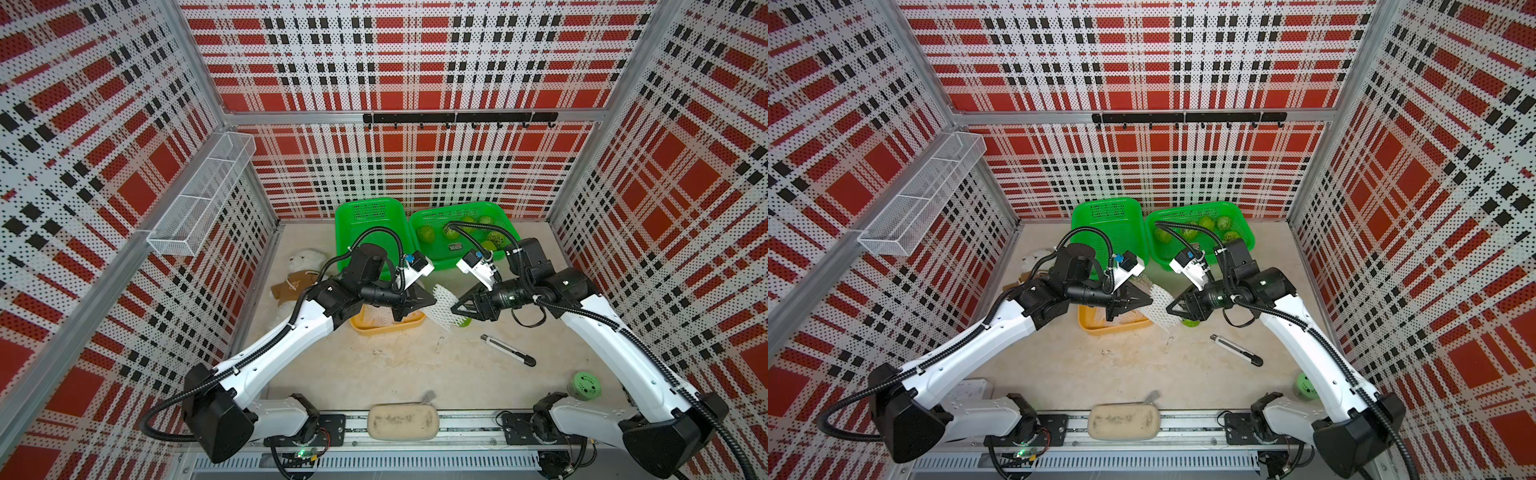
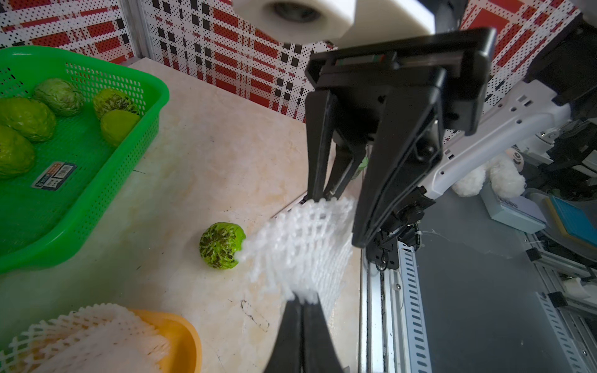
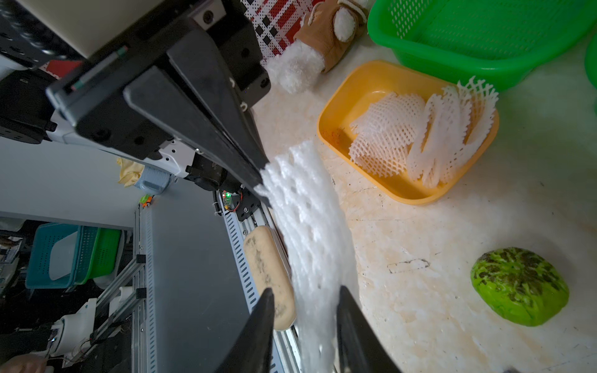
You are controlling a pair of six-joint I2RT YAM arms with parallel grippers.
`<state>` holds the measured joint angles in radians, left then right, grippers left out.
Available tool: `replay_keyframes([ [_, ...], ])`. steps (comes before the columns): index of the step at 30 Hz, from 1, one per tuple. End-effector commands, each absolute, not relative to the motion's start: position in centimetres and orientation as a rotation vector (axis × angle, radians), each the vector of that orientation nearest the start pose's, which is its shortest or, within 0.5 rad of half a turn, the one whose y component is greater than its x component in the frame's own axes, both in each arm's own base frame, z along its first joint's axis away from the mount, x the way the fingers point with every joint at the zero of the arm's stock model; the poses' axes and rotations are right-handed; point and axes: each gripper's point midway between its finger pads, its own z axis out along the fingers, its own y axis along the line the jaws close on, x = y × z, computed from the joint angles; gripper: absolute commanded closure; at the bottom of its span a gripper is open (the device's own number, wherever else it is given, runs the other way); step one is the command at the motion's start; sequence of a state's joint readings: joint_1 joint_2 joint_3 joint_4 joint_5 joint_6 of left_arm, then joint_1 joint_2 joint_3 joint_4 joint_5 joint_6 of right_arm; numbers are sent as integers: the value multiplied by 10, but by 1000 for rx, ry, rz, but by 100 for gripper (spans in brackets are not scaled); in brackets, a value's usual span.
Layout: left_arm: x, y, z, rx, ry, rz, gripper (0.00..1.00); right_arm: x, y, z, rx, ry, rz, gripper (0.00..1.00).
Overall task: Sleeve custard apples in foam nets
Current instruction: Open the foam net.
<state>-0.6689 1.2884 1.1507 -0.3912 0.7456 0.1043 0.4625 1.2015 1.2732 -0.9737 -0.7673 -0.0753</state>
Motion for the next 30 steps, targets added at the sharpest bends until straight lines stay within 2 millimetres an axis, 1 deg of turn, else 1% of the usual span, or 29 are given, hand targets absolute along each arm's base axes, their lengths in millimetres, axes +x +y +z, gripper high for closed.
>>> replay_keyframes([
  [1,218,-319,303,1197,1700,-1144,100,212,234,289,-934,2178,1107,54],
  [3,224,-315,310,1142,1673,-1150,100,217,226,291,-877,2166,1111,45],
  [5,230,-308,322,1076,1627,-1180,100,220,218,297,-825,2129,1130,35],
  [6,231,-304,326,1051,1609,-1198,100,221,214,299,-805,2111,1133,32],
  [9,232,-295,339,1004,1554,-1252,100,221,208,305,-767,2053,1170,28],
  [12,234,-288,347,972,1522,-1281,100,217,210,310,-768,1992,1216,29],
  [13,235,-285,349,956,1514,-1285,100,215,212,312,-775,1964,1239,32],
  [16,237,-278,359,912,1467,-1325,100,212,217,320,-783,1883,1319,56],
  [18,234,-276,364,904,1439,-1371,100,212,222,325,-786,1830,1378,68],
  [20,232,-275,366,912,1429,-1397,100,210,226,331,-801,1781,1411,79],
  [23,229,-275,365,922,1425,-1409,100,209,231,339,-825,1731,1417,92],
  [25,228,-275,365,925,1424,-1412,100,208,234,342,-835,1714,1426,94],
  [30,227,-275,367,923,1418,-1424,100,204,246,345,-882,1689,1444,95],
])
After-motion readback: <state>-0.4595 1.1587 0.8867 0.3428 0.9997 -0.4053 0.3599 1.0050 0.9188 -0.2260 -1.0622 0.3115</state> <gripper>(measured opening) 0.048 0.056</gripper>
